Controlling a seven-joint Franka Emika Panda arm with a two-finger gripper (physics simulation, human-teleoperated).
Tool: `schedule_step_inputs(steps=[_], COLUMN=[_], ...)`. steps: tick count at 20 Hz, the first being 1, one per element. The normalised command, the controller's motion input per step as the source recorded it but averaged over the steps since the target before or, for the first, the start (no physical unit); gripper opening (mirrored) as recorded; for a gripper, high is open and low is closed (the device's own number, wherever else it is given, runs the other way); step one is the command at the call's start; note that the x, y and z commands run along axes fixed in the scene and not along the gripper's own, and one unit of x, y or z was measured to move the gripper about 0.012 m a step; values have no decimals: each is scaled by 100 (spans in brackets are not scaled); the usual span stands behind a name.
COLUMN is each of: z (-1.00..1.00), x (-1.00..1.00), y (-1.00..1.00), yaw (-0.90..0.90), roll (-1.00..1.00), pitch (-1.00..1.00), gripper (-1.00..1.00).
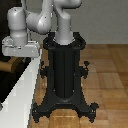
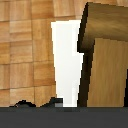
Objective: Open the door by pressing down and pulling on the handle.
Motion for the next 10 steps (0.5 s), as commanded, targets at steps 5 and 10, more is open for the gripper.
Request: schedule_step_inputs(steps=[5, 10], z=[-60, -20], x=[0, 0], y=[0, 0], yaw=[0, 0], roll=[0, 0], pitch=[-12, -9], gripper=[-100, -100])
